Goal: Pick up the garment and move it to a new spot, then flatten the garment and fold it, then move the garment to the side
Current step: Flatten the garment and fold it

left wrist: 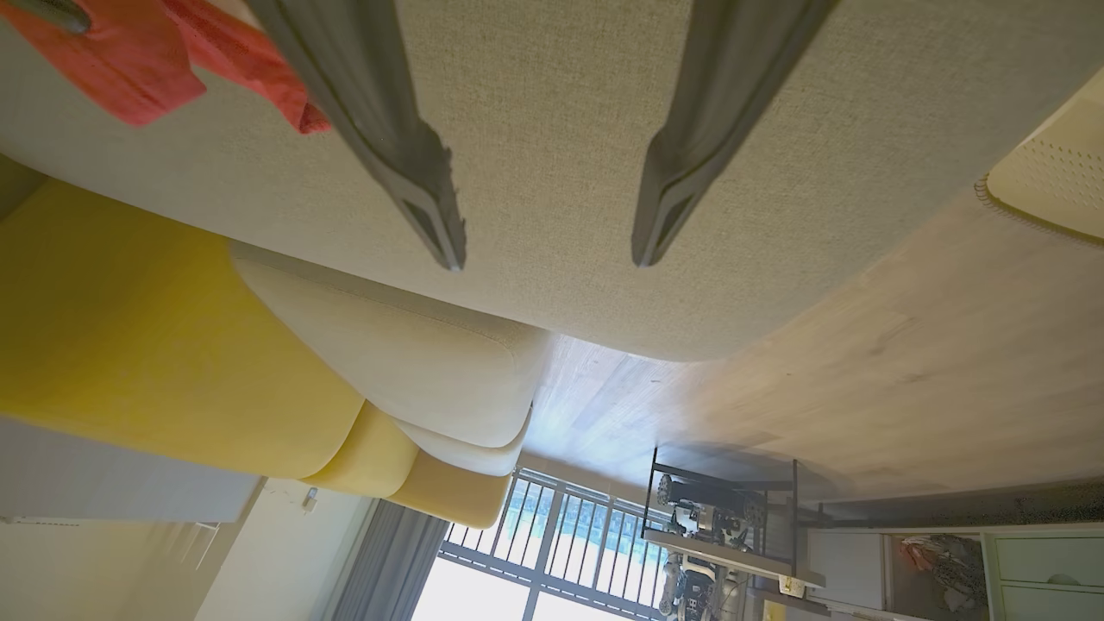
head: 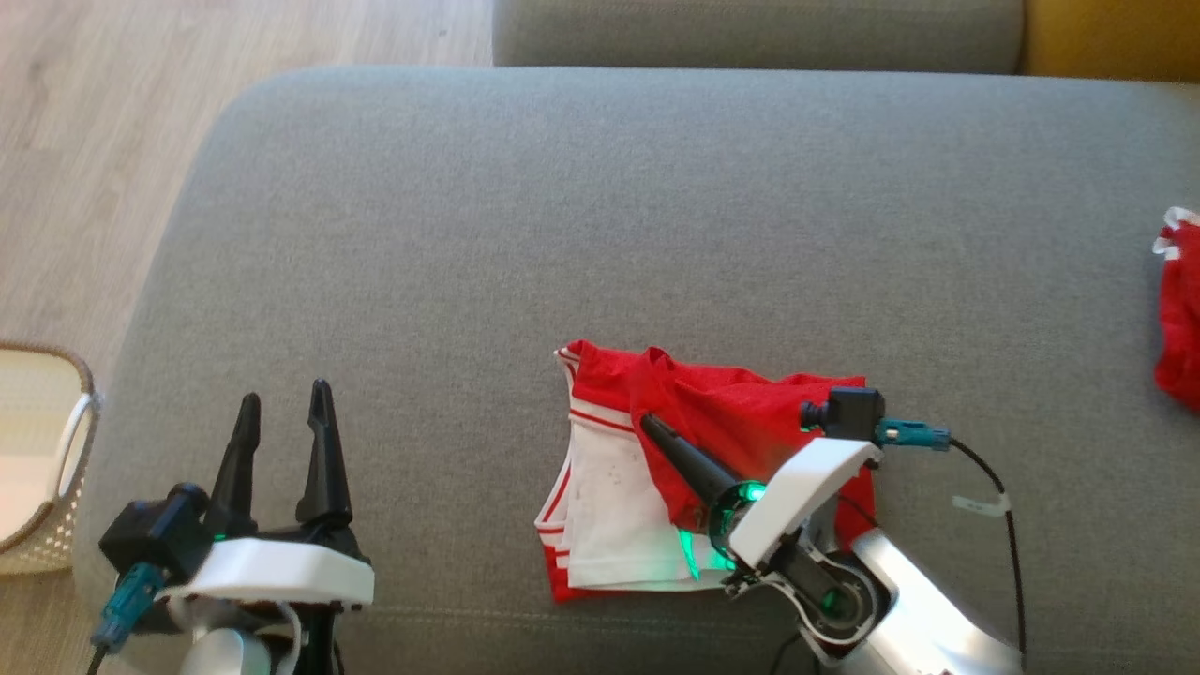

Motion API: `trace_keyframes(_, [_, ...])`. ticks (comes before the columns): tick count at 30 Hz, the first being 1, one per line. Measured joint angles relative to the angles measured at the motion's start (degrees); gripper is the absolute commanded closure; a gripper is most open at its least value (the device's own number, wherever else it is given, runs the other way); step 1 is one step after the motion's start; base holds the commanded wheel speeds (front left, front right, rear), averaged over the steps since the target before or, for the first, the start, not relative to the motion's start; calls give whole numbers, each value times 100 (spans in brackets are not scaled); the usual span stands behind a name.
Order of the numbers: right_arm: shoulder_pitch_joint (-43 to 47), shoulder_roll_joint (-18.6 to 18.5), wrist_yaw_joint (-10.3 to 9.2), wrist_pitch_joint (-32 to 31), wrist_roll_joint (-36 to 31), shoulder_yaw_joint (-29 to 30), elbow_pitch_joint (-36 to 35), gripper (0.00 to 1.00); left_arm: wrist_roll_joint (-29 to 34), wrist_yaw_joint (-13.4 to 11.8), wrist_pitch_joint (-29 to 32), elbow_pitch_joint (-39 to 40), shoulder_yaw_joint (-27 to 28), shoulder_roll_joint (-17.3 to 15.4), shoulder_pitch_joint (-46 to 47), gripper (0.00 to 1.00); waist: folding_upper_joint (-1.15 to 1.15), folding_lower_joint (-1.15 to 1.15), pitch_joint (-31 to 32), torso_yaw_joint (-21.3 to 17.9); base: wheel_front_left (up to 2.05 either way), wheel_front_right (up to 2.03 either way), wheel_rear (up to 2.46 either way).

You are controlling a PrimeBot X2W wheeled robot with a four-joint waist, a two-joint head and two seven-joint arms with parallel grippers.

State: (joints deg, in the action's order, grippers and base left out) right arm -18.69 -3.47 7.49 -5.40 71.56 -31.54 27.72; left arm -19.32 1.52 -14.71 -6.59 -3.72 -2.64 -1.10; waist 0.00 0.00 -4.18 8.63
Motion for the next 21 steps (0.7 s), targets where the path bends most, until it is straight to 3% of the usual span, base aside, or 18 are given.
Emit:
trace_keyframes(7, [-545, -15, 0, 587, 747, -871, 691, 100, -1, -29, 0, -4, -94, 0, 25, 0, 0, 0, -190, 80, 0, 0, 0])
trace_keyframes(8, [-613, -20, 0, 641, 860, -979, 755, 67, -9, -35, 0, -8, -100, 0, 29, 0, 0, 0, -201, 79, 0, 0, 0])
trace_keyframes(9, [-675, -21, 0, 692, 957, -1081, 809, 6, -8, -36, 0, -9, -102, 0, 31, 0, 0, 0, -209, 74, 0, 0, 0])
trace_keyframes(10, [-727, -22, 0, 735, 1072, -1188, 843, 0, -8, -35, 0, -11, -103, 0, 31, 0, 0, 0, -215, 67, 0, 0, 0])
trace_keyframes(15, [-1012, -22, 0, 1043, 1508, -1590, 999, 0, -8, -41, 0, -29, -105, 0, 32, 0, 0, 0, -223, 11, 0, 0, 0])
trace_keyframes(21, [-1466, -25, 0, 1358, 1466, -1791, 1173, 0, -8, -49, 0, -69, -92, 0, 34, 0, 0, 0, -193, -84, 0, 0, 0])
